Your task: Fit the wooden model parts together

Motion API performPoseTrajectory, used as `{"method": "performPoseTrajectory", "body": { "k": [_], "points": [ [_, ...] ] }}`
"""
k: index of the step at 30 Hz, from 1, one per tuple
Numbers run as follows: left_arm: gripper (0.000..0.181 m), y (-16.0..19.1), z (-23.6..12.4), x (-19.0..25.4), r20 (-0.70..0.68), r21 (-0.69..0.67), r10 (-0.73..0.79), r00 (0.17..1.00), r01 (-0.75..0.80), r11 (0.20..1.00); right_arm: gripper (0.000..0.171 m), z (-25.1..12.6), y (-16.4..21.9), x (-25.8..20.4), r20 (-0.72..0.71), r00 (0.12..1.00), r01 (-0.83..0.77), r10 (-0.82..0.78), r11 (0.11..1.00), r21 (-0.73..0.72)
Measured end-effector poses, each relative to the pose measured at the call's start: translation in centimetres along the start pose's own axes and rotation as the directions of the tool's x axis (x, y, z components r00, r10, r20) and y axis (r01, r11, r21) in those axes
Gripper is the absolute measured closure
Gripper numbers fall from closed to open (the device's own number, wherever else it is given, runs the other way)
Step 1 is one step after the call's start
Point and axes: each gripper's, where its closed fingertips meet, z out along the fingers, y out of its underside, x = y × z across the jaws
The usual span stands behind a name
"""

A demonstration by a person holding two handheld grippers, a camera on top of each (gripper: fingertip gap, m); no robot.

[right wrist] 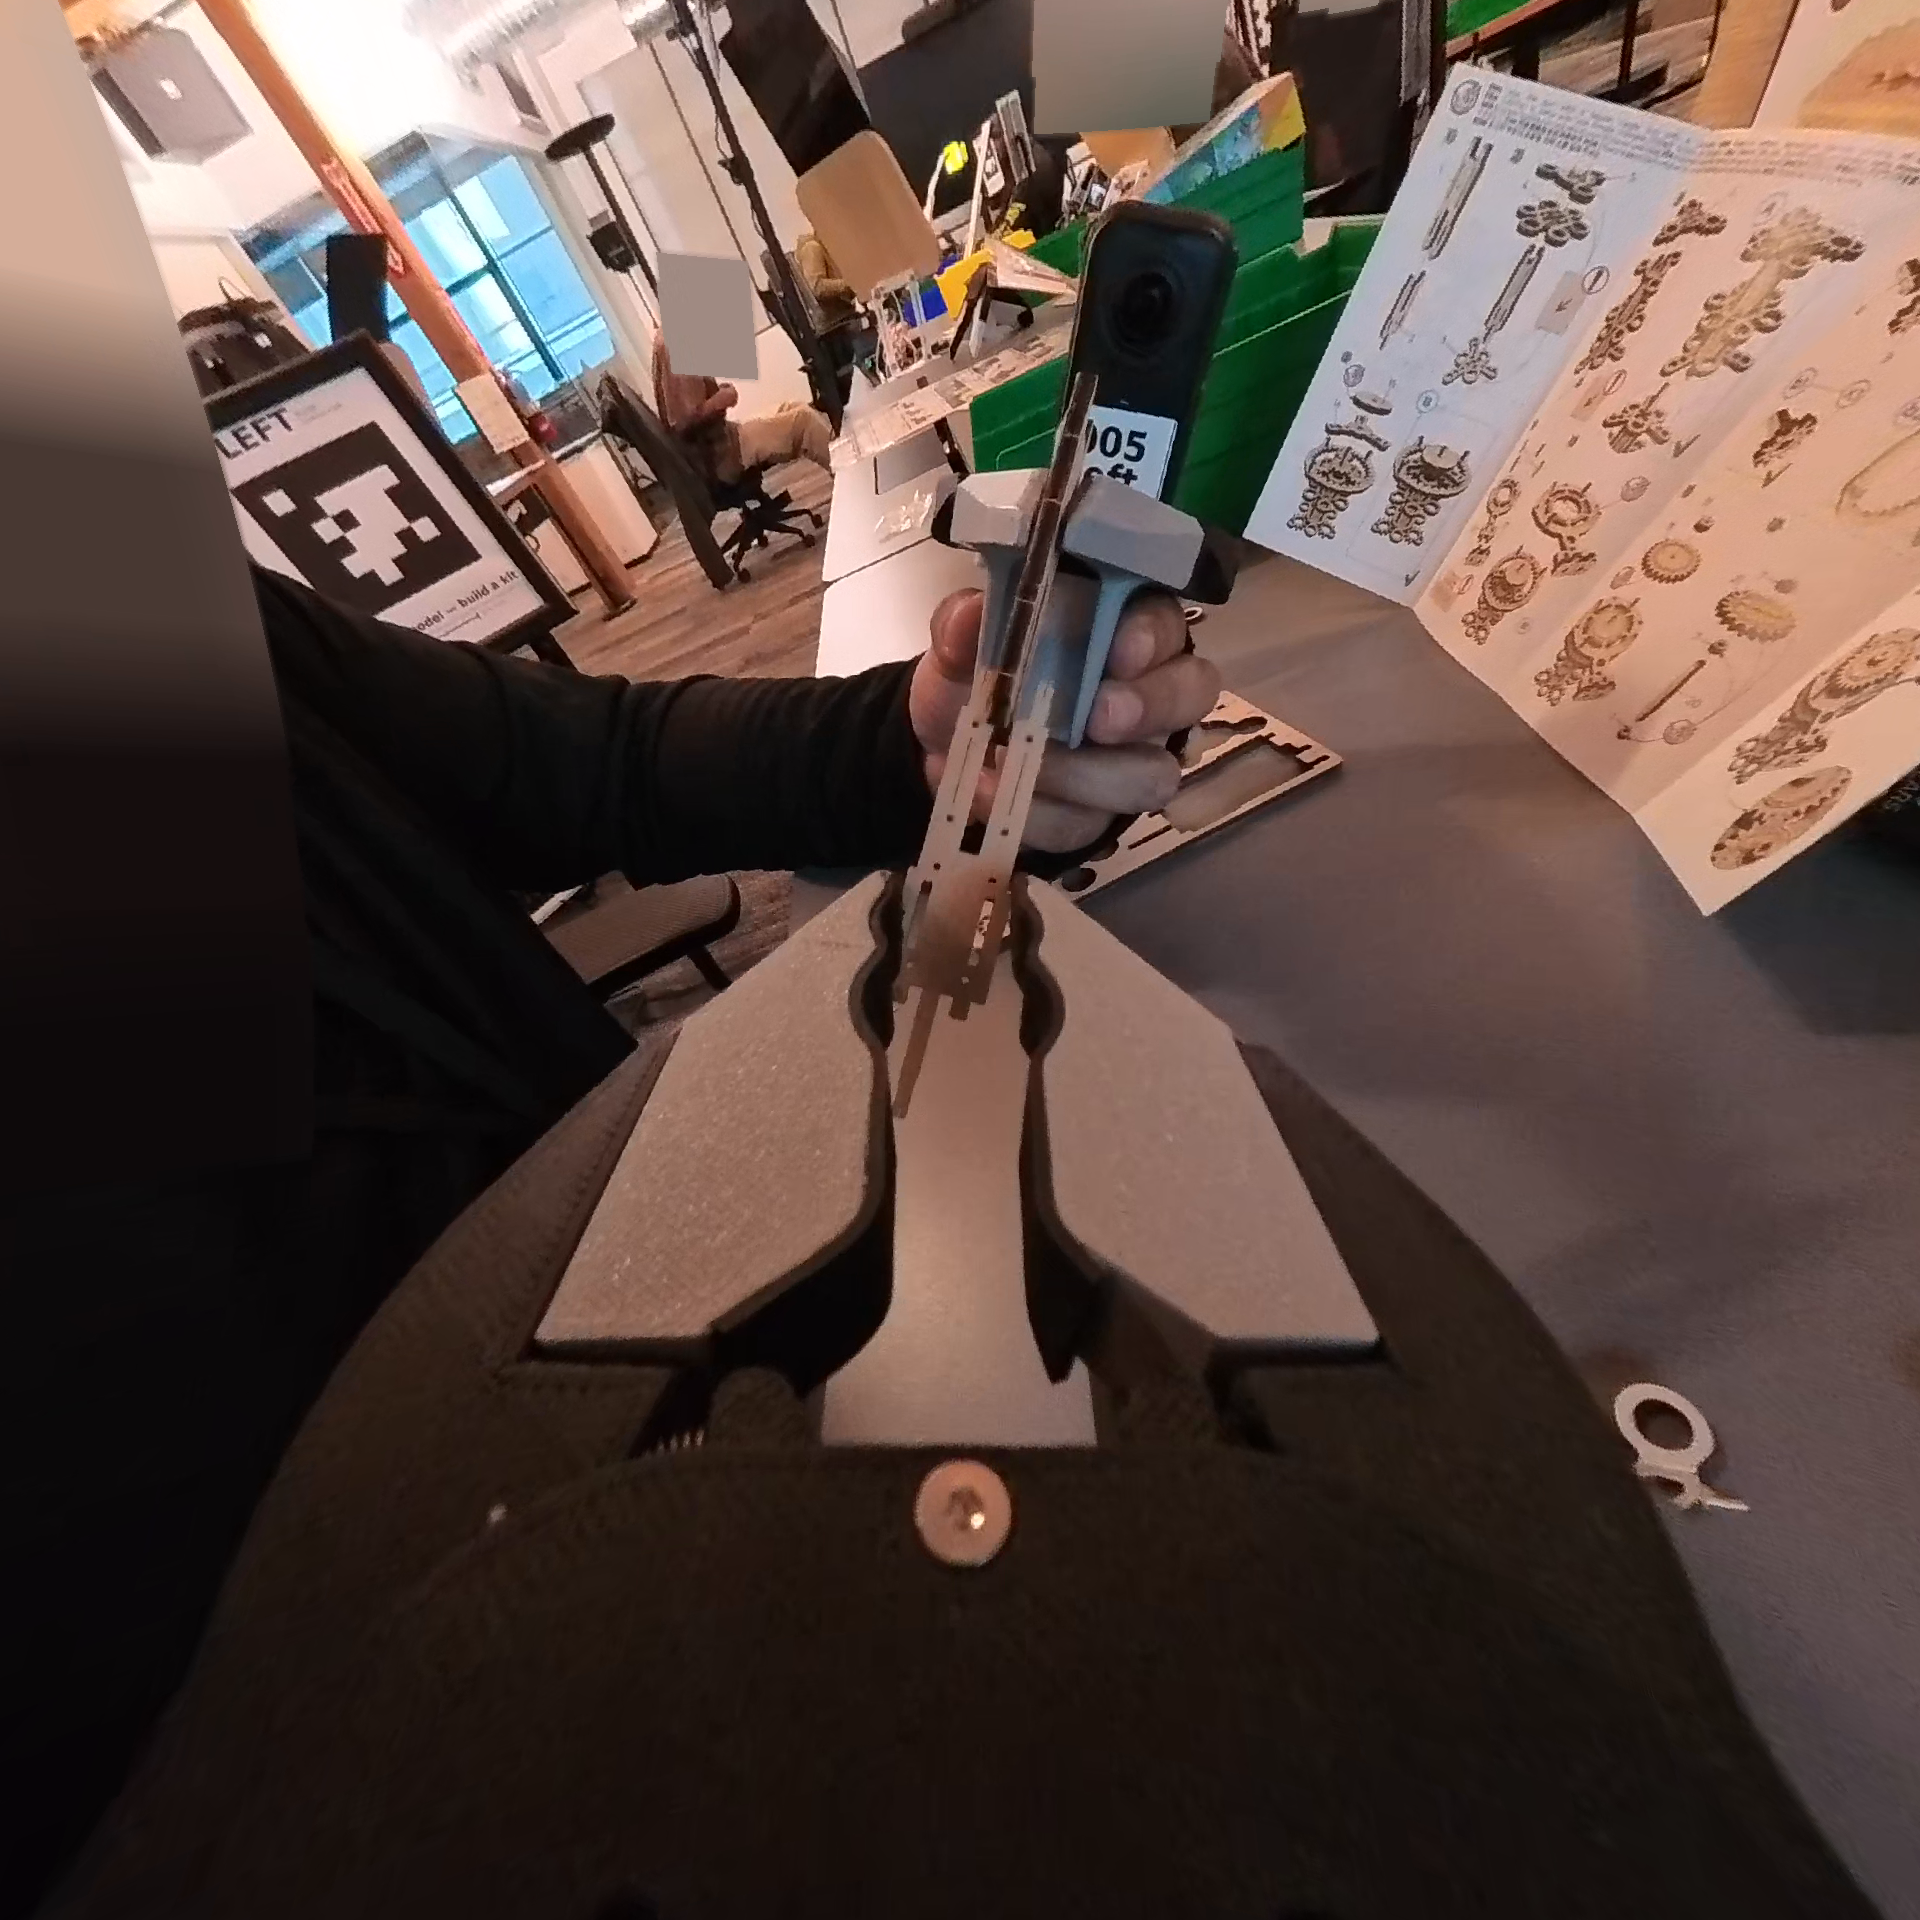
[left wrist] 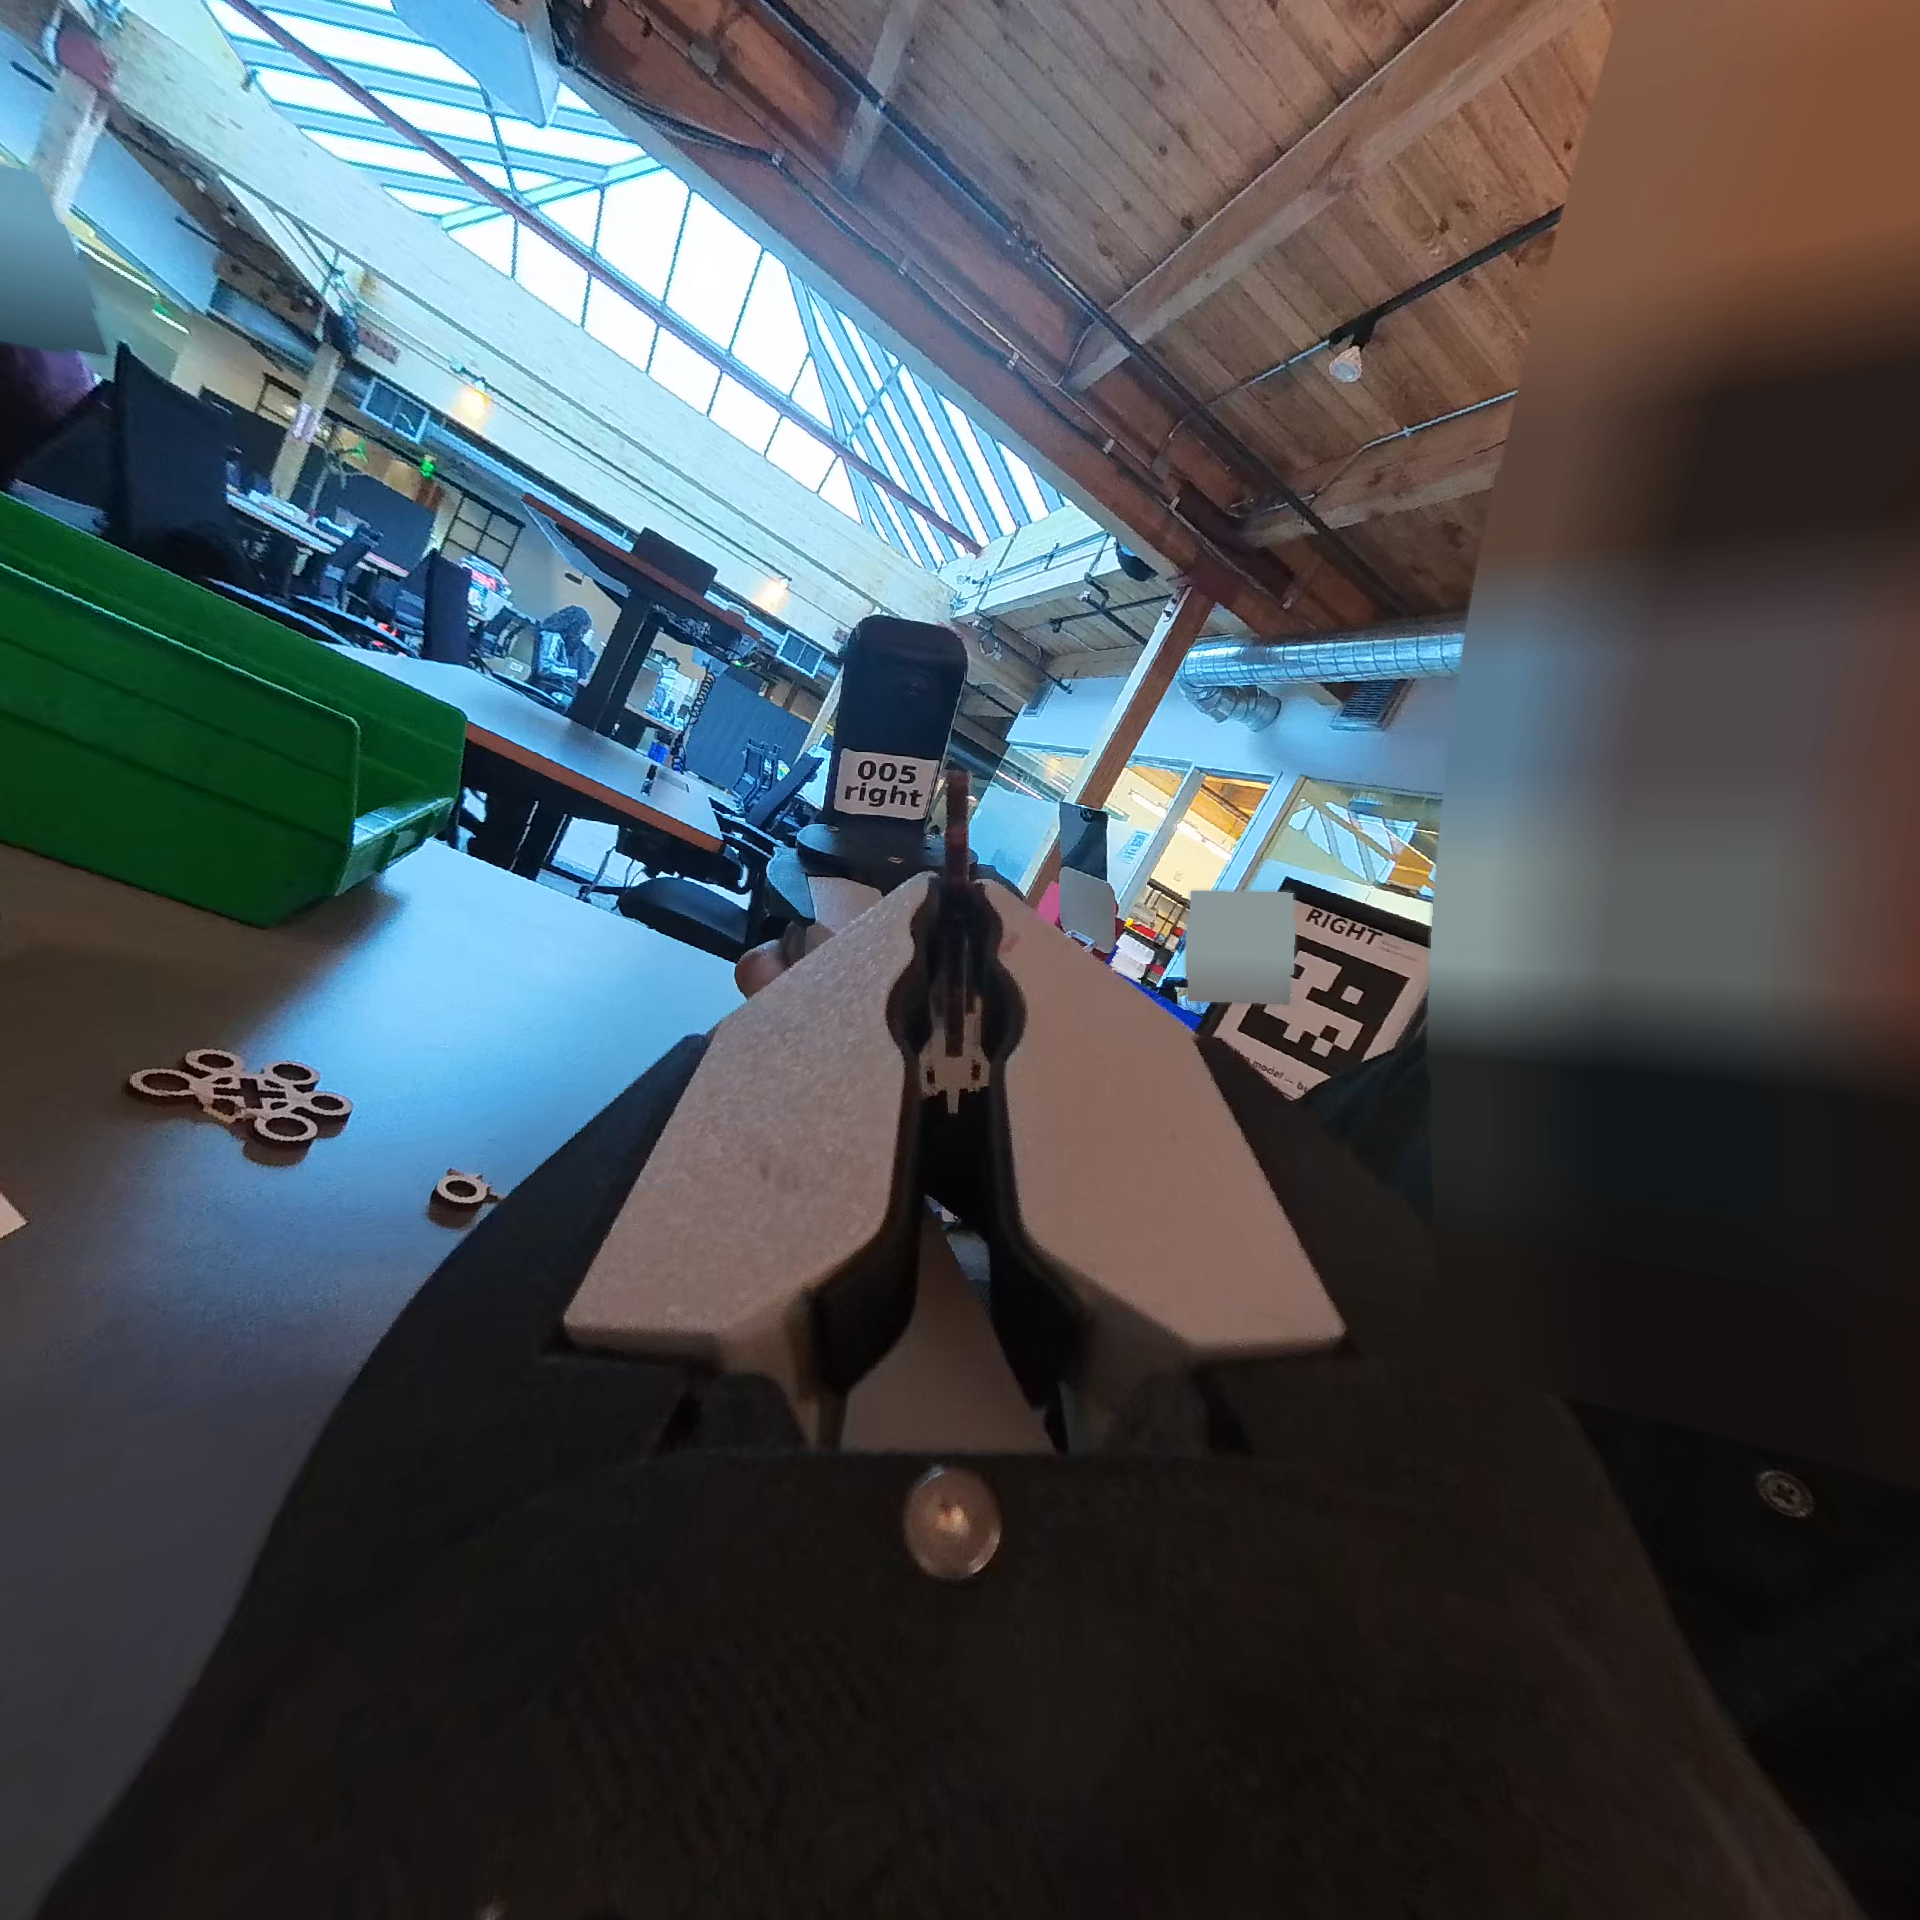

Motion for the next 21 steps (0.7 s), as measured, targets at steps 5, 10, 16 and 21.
{"method": "performPoseTrajectory", "body": {
  "k": [5,10,16,21],
  "points": [
    [0.181,-0.13,-0.04,0.09,-0.001,0.005,0.004,1.0,-0.004,1.0,0.154,0.12,-0.22,-0.13,0.004,1.0,0.004,-0.004,1.0,0.002],
    [0.181,-0.22,-0.11,0.08,-0.002,0.009,0.0,1.0,0.0,1.0,0.154,0.02,-0.45,-0.06,0.006,1.0,-0.001,0.001,1.0,0.015],
    [0.181,-0.17,-0.03,0.23,-0.005,0.006,0.006,1.0,-0.005,1.0,0.154,-0.01,-0.46,-0.15,0.003,1.0,0.0,0.0,1.0,0.016],
    [0.181,-0.09,0.03,0.28,-0.005,0.002,0.009,1.0,-0.009,1.0,0.154,0.04,-0.69,-0.27,0.007,1.0,0.002,-0.002,1.0,0.024]
  ]
}}
